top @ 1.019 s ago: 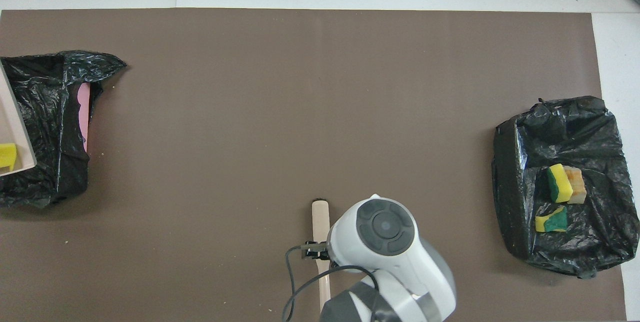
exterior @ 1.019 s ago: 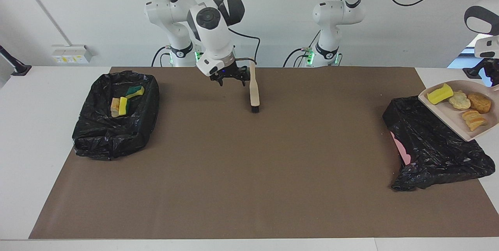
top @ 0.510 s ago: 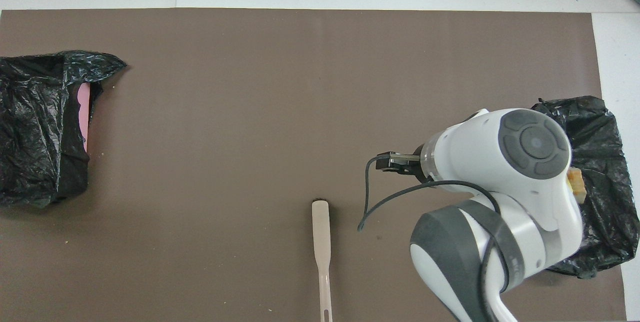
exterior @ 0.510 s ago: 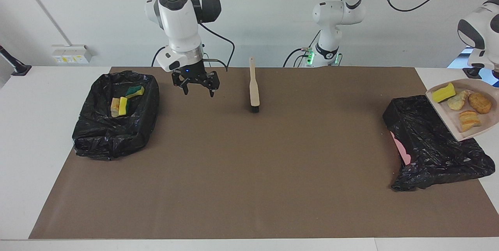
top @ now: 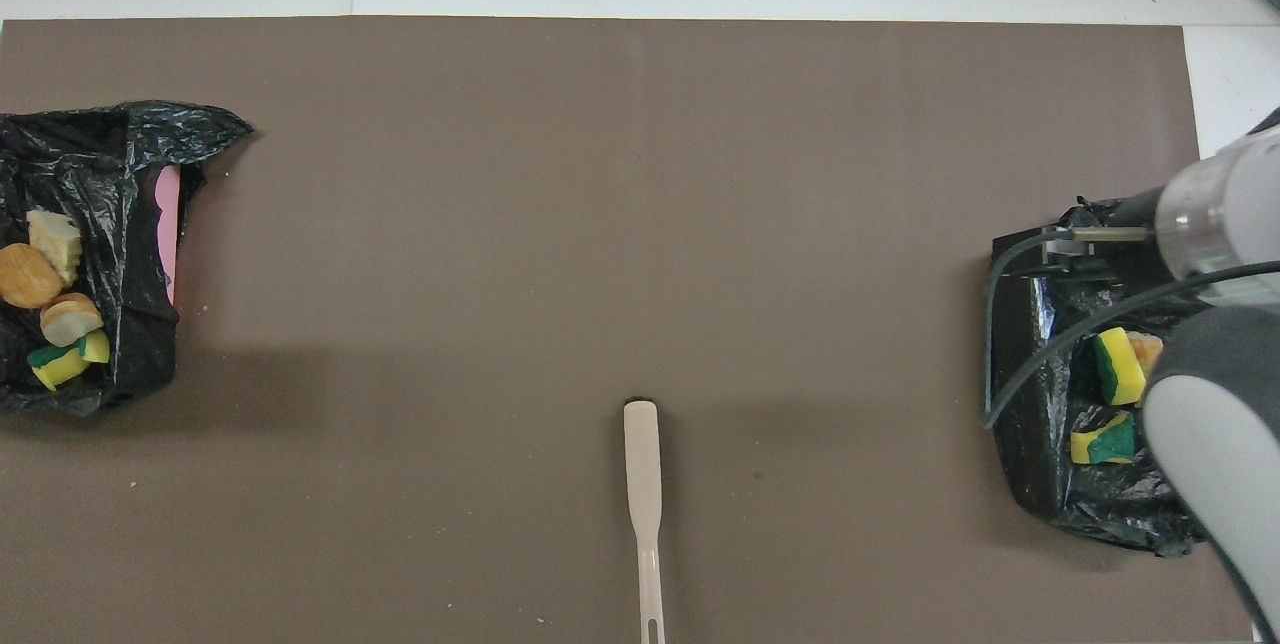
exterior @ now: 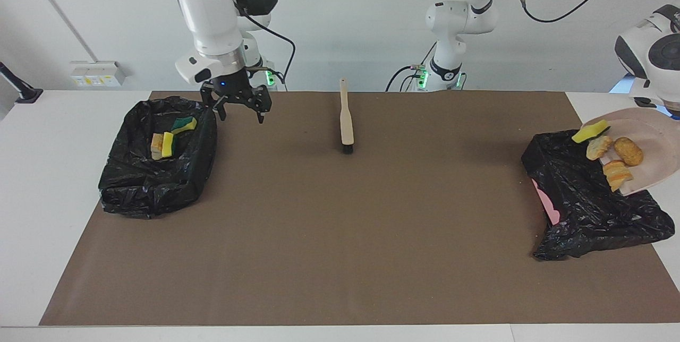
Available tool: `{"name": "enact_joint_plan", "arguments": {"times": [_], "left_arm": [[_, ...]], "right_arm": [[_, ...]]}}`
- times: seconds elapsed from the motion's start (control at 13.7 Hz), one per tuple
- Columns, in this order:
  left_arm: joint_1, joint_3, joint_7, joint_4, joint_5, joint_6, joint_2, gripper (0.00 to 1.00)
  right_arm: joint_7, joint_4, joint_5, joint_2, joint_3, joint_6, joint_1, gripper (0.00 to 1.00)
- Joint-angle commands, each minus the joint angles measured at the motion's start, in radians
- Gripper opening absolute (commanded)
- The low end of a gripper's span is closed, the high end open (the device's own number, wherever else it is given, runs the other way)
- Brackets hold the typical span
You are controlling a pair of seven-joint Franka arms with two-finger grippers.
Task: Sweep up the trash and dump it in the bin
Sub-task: 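Carry the dustpan to the black bag with the left gripper and tip it, then bring the empty dustpan back to the table center with the left gripper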
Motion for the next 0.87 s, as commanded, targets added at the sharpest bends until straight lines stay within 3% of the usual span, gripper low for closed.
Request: {"name": "enact_joint_plan", "arguments": {"times": [0.0, 0.15, 0.36, 0.58, 0.8], "left_arm": [[-0.005, 0.000, -0.015, 0.043, 0.041, -0.039, -0.003, 0.00], [-0.005, -0.014, -0.020, 0.054, -0.020, -0.083, -0.043, 0.00], [-0.007, -0.049, -0.041, 0.052, -0.205, -0.146, -0.054, 0.00], [-0.007, -0.106, -0.208, 0.035, -0.420, -0.201, -0.072, 0.00], [-0.007, -0.213, -0.453, -0.055, -0.563, -0.220, -0.134, 0.00]], "right_arm": [[-0.058, 0.074, -0.018, 0.006, -0.020, -0.082, -0.009, 1.00], [-0.052, 0.068, -0.001, -0.002, -0.017, -0.080, -0.041, 1.00], [-0.052, 0.056, 0.008, -0.014, -0.002, -0.123, -0.049, 1.00], [-0.051, 0.060, 0.008, -0.012, -0.005, -0.117, -0.052, 1.00], [-0.051, 0.059, 0.008, -0.014, -0.003, -0.119, -0.051, 1.00]]}}
